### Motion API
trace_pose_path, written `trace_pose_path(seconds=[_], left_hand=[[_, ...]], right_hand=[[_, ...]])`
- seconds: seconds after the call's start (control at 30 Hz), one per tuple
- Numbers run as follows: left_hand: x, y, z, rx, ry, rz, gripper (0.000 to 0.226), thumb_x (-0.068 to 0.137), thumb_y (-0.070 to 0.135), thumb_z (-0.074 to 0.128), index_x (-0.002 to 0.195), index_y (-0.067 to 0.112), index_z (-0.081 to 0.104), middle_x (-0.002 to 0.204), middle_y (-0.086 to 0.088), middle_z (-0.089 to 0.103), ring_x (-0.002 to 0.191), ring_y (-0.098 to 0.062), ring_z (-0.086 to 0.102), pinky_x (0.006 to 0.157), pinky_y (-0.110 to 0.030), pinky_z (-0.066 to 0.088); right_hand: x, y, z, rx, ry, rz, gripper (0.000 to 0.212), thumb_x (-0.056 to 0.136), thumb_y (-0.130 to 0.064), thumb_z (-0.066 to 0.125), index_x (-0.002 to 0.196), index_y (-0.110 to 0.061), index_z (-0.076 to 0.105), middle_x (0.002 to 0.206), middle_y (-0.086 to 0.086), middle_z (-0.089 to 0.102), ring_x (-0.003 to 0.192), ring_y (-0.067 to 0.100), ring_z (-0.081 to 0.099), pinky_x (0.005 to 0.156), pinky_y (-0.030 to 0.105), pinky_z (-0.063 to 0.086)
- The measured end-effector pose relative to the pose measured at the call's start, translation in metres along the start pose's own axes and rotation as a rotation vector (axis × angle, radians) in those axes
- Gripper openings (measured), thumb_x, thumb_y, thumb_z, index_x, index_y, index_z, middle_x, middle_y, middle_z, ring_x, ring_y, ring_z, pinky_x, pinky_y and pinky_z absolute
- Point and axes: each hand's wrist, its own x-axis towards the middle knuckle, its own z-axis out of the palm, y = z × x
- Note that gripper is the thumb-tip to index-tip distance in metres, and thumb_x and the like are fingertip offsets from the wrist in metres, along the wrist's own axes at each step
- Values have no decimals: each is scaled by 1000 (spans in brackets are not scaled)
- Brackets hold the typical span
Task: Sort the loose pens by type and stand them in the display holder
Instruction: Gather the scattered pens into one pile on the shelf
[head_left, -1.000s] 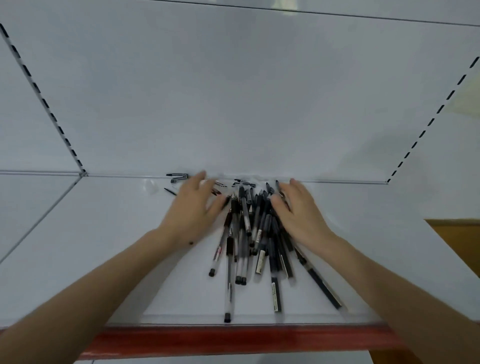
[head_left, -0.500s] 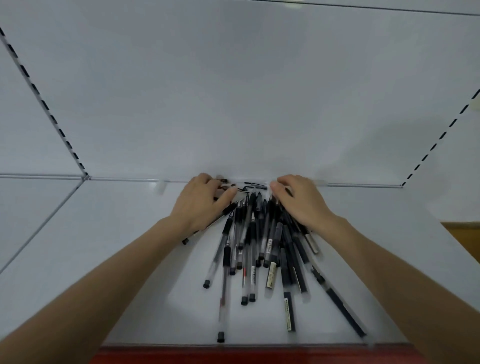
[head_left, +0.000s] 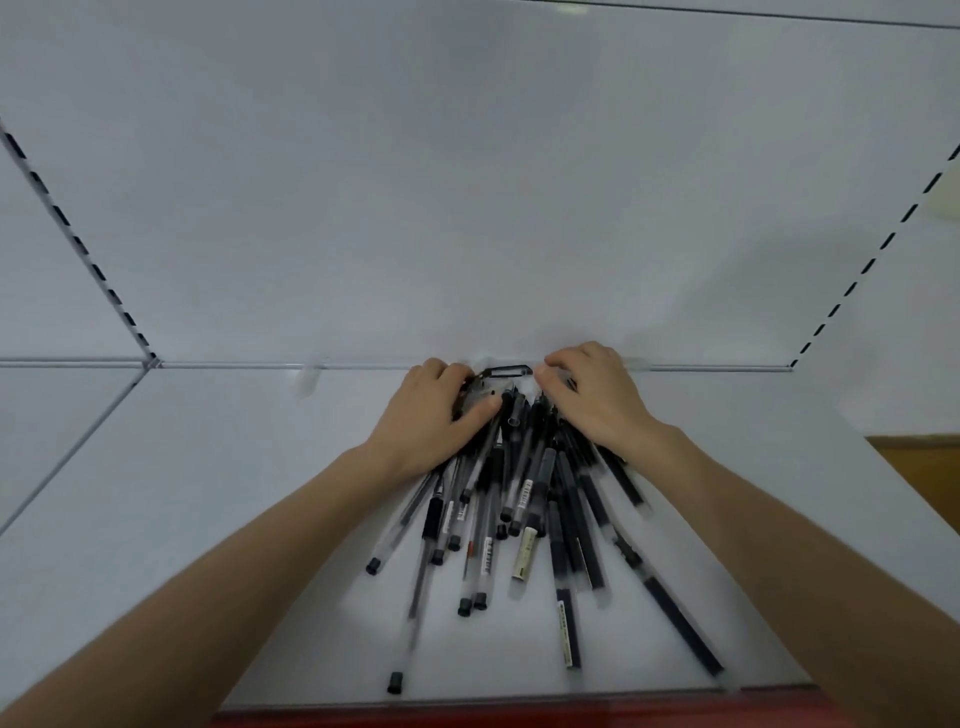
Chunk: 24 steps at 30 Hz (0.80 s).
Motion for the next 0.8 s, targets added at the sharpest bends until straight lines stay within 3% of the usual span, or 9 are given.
trace_pose_path(seconds=[0.2,0.3,0.4,0.53,0.6,0.67,0.8], left_hand=[[0,9,5,8,-38,74,57,91,46,43,139,15,34,147,-9,33,136,-21,28,110,-32,22],[-1,18,5,-78,-37,135,48,92,37,46,134,14,42,138,-5,46,127,-18,41,99,-19,28],[-9,16,-5,-140,-2,161,44,91,34,48,131,15,47,134,-4,49,123,-15,44,92,-10,24],[-9,-24,-30,7,170,20,52,89,47,42,124,11,53,134,-14,49,124,-27,43,104,-32,29],[-7,-48,-35,163,176,-150,63,85,56,34,124,10,52,131,-19,48,123,-35,42,105,-43,30],[-6,-59,-32,232,129,-295,55,88,51,38,127,13,48,131,-22,45,123,-39,39,104,-47,29],[-6,-58,-27,253,114,-319,54,90,45,40,125,5,49,129,-24,46,124,-39,35,103,-45,30]], right_hand=[[6,-4,7,-49,-72,-35,42,96,-41,37,130,-19,50,134,8,45,130,26,29,107,28,18],[3,-6,6,-13,-76,-117,34,97,-34,39,114,-16,62,119,8,55,119,22,39,100,25,23],[-5,-2,-8,91,-22,-179,31,96,-28,43,93,-9,67,96,6,62,97,16,49,88,27,34],[-3,27,-30,46,117,-56,32,94,-30,41,89,-10,66,86,2,61,91,20,51,83,28,34],[0,38,-30,-39,116,22,34,95,-29,41,102,-6,65,105,12,63,107,26,50,94,34,35],[3,41,-23,-122,99,37,39,95,-32,38,108,-6,63,111,15,62,112,28,47,98,35,32],[9,32,-14,-139,84,-18,47,92,-38,31,101,-7,66,104,14,64,105,30,48,95,35,32]])
